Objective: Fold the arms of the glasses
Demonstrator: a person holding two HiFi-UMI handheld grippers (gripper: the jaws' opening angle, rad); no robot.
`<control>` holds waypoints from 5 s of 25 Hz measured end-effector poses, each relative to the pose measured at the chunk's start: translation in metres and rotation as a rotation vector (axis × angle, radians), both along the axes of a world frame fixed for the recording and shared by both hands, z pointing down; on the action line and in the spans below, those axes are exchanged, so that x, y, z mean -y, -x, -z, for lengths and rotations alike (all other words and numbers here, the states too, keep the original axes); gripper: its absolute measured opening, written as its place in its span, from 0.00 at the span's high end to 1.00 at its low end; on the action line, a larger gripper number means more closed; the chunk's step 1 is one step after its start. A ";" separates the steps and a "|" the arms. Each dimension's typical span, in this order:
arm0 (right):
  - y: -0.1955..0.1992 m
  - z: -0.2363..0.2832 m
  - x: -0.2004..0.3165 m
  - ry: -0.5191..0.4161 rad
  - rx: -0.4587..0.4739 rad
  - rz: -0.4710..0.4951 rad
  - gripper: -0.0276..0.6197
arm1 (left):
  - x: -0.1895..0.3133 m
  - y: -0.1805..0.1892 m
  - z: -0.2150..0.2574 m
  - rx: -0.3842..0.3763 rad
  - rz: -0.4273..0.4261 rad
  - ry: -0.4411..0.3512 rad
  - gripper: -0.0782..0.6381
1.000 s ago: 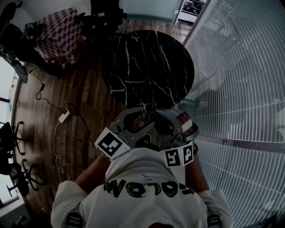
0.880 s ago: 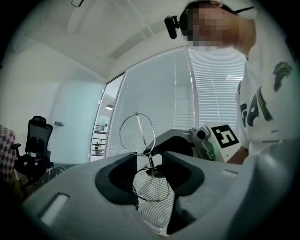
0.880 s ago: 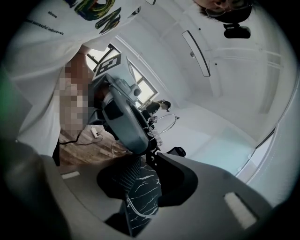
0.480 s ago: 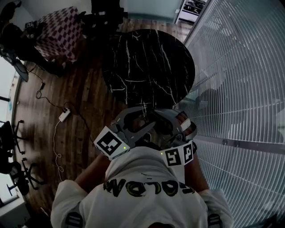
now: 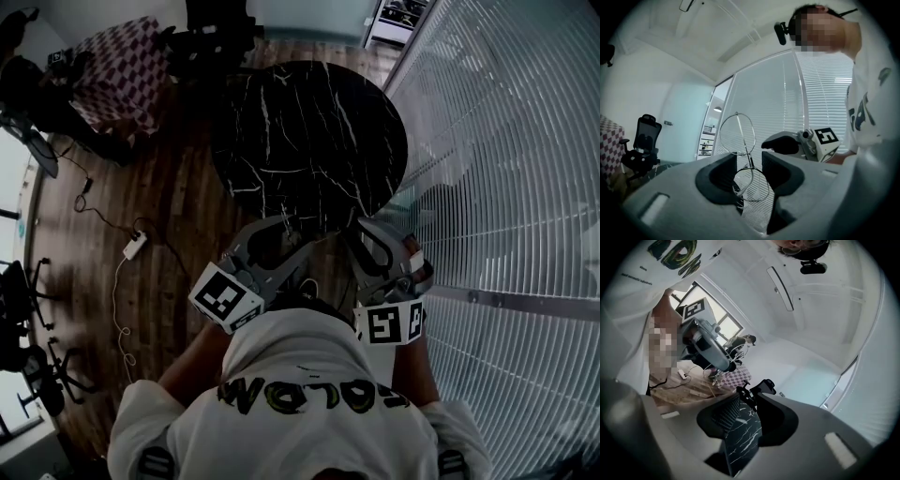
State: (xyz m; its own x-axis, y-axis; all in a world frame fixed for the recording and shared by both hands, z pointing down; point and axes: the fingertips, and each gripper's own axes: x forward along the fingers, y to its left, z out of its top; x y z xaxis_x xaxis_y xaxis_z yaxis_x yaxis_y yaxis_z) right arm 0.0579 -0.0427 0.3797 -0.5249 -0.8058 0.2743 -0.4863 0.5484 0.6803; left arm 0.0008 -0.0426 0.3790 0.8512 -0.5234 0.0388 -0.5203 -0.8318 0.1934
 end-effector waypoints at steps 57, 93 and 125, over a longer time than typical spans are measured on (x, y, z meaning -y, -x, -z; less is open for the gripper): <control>0.038 -0.001 0.006 0.063 0.202 0.139 0.80 | 0.010 -0.011 -0.001 -0.080 -0.123 0.107 0.65; 0.029 0.027 0.020 0.225 0.621 0.374 0.95 | 0.013 -0.037 0.012 -0.186 -0.374 0.113 0.65; -0.005 0.044 0.059 0.155 0.714 0.083 0.95 | 0.052 -0.012 0.030 -0.301 -0.153 0.057 0.65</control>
